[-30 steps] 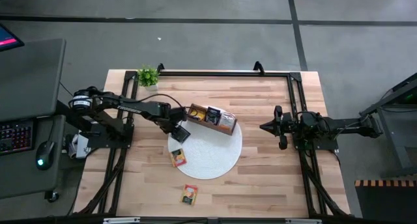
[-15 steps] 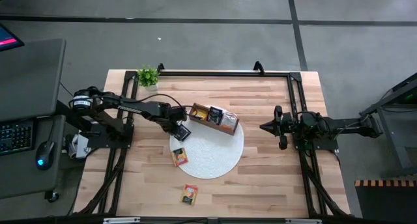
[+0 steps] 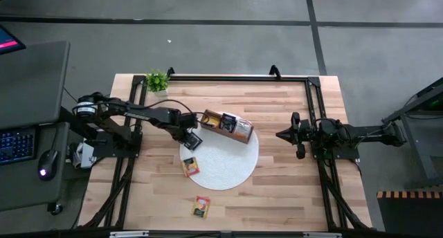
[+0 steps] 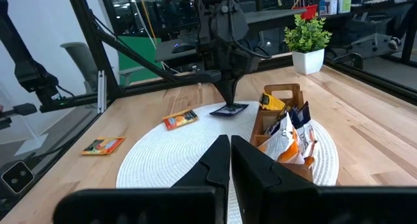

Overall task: Pick & Place Tea
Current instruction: Put the blue tea bag into the middle section of the wooden organizer

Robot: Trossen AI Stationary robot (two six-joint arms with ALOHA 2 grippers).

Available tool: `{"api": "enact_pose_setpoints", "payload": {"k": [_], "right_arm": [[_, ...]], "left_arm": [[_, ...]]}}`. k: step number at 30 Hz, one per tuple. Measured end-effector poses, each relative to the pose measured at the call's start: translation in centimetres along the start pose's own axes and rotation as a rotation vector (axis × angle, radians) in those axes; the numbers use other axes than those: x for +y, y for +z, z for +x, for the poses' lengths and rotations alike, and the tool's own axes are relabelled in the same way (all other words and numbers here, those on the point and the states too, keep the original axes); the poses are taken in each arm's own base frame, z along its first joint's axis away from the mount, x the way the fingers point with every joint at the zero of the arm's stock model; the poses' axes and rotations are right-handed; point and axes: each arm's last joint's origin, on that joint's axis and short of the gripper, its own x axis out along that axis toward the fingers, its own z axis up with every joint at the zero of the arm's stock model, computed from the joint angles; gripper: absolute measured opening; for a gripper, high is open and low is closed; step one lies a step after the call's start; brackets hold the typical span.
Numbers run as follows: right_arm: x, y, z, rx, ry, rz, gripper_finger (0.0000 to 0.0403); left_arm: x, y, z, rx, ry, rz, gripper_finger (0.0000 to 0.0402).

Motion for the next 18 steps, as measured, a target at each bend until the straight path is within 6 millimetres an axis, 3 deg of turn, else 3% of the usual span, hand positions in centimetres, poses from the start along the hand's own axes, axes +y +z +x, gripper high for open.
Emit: {"api": "enact_pose_setpoints", "payload": {"k": [18], "right_arm": [[0.0,0.0,0.0,0.0,0.0,0.0,0.0012]], "left_arm": [[0.6,-0.8,-4.3,-0.102,-0.057,0.003,0.0]]}}
